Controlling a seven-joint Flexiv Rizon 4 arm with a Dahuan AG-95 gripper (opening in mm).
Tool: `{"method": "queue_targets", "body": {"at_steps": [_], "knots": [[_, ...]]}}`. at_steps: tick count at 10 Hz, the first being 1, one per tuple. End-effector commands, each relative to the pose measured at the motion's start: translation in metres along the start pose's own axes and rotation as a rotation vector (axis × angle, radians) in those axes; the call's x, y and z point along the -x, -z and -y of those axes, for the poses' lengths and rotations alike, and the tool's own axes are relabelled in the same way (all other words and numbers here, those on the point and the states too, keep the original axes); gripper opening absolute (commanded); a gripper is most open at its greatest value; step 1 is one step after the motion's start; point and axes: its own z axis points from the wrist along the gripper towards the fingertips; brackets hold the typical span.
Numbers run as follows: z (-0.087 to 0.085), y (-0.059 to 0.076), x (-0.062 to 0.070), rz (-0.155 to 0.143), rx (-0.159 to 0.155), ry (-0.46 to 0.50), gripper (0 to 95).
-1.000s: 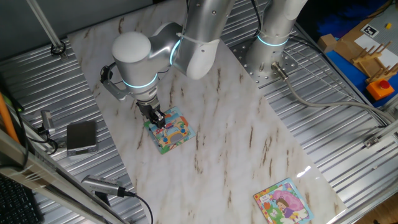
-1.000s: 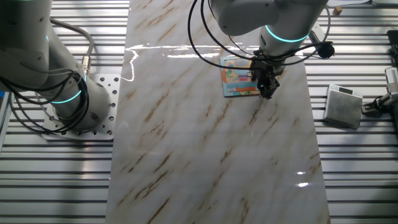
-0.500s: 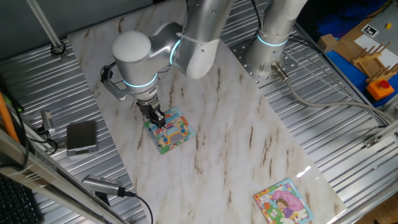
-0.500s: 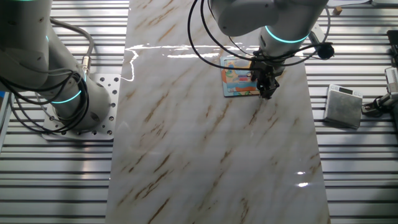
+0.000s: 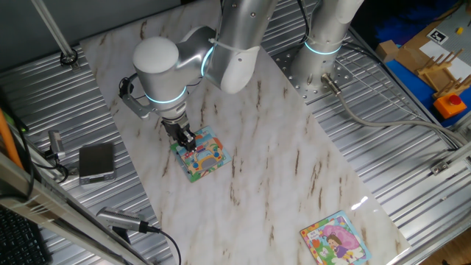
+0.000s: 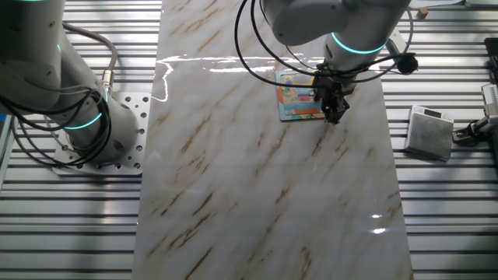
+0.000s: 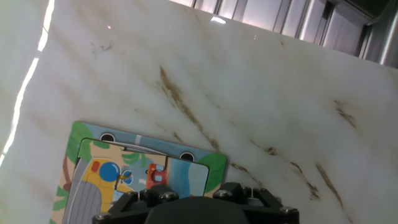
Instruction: Assemble one piece of a puzzle
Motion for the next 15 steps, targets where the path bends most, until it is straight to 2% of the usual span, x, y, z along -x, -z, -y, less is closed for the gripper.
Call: {"method": "queue_targets", "body": {"at_steps": [1,5,15], "knots": [[0.0003,0.0007,-0.0005,0.001,-0.001,0.002,57.0],[0.0034,0.0018,0.001,-0.001,-0.01,0.009,57.0],[0.0041,-0.0007,0.0004,0.01,0.002,0.007,57.0]]}}
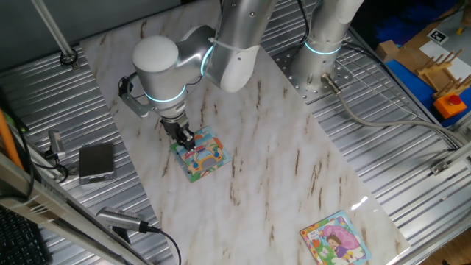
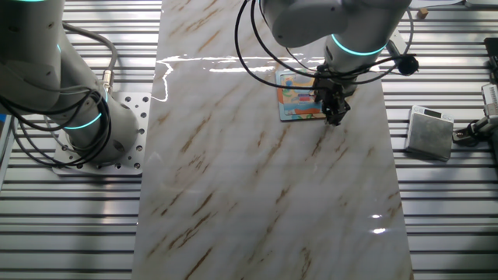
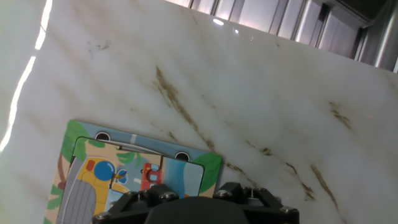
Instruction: Assemble one piece of a puzzle
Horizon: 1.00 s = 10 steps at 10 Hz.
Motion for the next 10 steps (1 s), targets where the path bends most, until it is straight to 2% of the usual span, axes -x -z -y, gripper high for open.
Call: {"method": "queue_targets", "body": {"at_steps": [1,10], "knots": [[-0.0005,-0.0003,-0.0003,0.001,0.007,0.0,57.0],[0.0003,0.0014,-0.0013,0.0,0.001,0.002,57.0]]}}
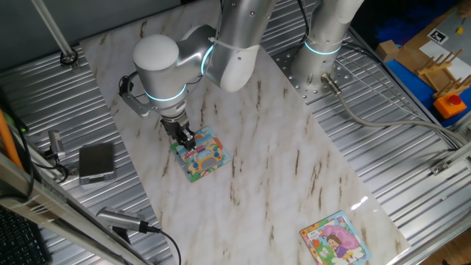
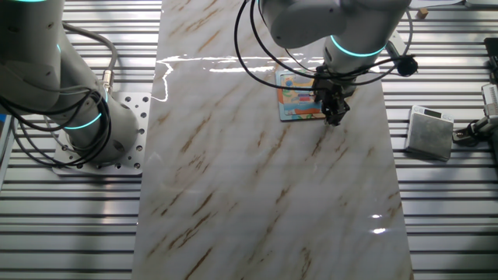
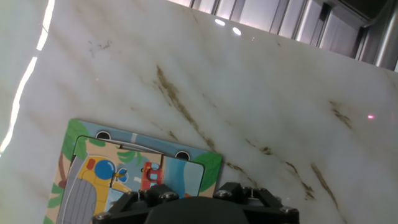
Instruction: Assemble one piece of a puzzle
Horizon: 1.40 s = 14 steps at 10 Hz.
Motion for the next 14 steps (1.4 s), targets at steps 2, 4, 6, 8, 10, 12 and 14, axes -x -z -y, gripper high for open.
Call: {"method": "queue_targets", "body": {"at_steps": [2,4,6,8,10,12,14], "knots": [[0.0012,-0.0003,0.0008,-0.003,-0.006,-0.003,57.0],[0.0021,-0.0023,0.0016,-0.002,-0.007,-0.003,57.0],[0.0026,-0.0032,0.0016,-0.001,-0.005,-0.003,57.0],[0.0024,-0.0029,0.0016,0.001,0.003,-0.009,57.0],[0.0024,-0.003,0.0015,0.002,0.004,-0.01,57.0],[0.0023,-0.0032,0.0013,0.002,0.005,-0.009,57.0],[0.0021,-0.0036,0.0014,0.003,0.006,-0.009,57.0]]}}
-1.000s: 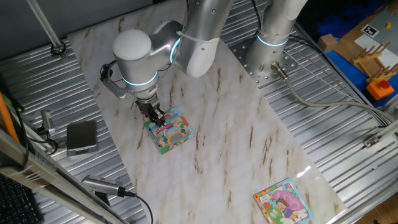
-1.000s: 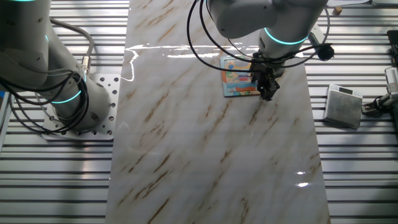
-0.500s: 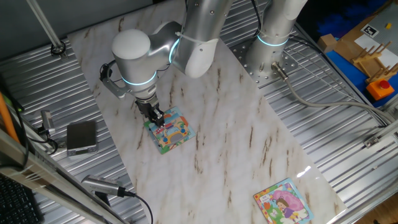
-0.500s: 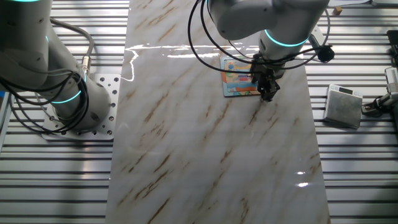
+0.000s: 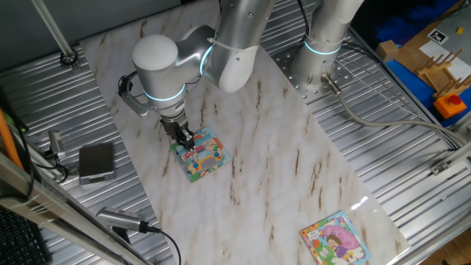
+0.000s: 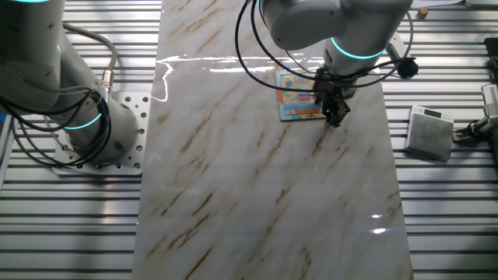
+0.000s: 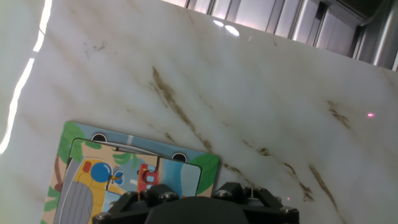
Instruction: Assemble one piece of a puzzle
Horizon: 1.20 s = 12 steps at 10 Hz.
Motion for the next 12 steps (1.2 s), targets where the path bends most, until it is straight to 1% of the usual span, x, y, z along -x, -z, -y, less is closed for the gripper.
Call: {"method": "queue_targets", "body": {"at_steps": [1,3,8,12], "knots": [[-0.0006,-0.0002,-0.0002,0.0,0.002,-0.001,57.0],[-0.0011,-0.0003,-0.0018,0.001,0.004,-0.001,57.0],[-0.0021,-0.0008,-0.0007,0.001,0.005,-0.004,57.0],[-0.002,0.0,-0.0012,0.0,0.001,0.007,57.0]]}}
